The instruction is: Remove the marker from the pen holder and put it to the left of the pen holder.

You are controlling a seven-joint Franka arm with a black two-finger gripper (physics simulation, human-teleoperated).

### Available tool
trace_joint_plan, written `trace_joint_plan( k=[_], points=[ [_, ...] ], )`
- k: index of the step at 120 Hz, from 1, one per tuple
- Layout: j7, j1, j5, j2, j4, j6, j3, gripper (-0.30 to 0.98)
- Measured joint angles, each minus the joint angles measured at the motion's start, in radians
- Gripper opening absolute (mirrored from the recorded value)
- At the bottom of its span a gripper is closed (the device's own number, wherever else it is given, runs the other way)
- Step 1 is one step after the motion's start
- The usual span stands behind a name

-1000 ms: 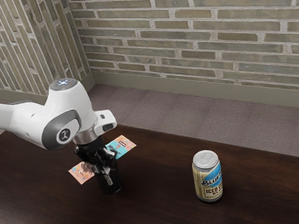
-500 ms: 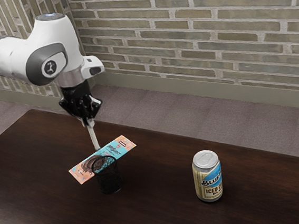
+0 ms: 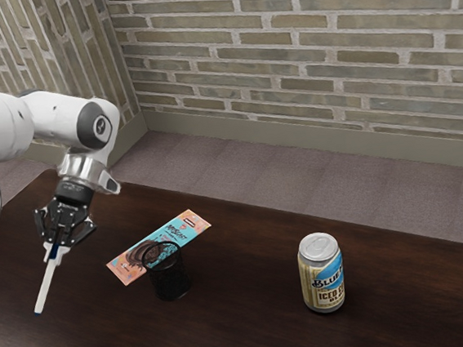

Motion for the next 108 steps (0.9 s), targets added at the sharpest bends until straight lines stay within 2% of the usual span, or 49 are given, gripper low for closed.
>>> trace_joint_plan(
  k=[19, 46, 69, 76, 84, 97, 108],
  points=[
    [0.011, 0.045, 0.012, 0.195, 0.150, -0.066, 0.007, -0.08],
    [0.028, 0.096, 0.029, 0.300, 0.220, -0.102, 0.006, -0.08],
    [0.034, 0.128, 0.017, 0.337, 0.241, -0.094, 0.004, 0.33],
    [0.038, 0.129, 0.001, 0.290, 0.235, -0.081, 0.001, 0.42],
    [0.041, 0.128, -0.017, 0.171, 0.234, -0.069, -0.030, 0.49],
    [0.046, 0.124, -0.055, -0.065, 0.253, 0.005, -0.167, 0.57],
    [0.045, 0.082, -0.061, -0.298, 0.181, 0.108, -0.219, 0.61]
  ],
)
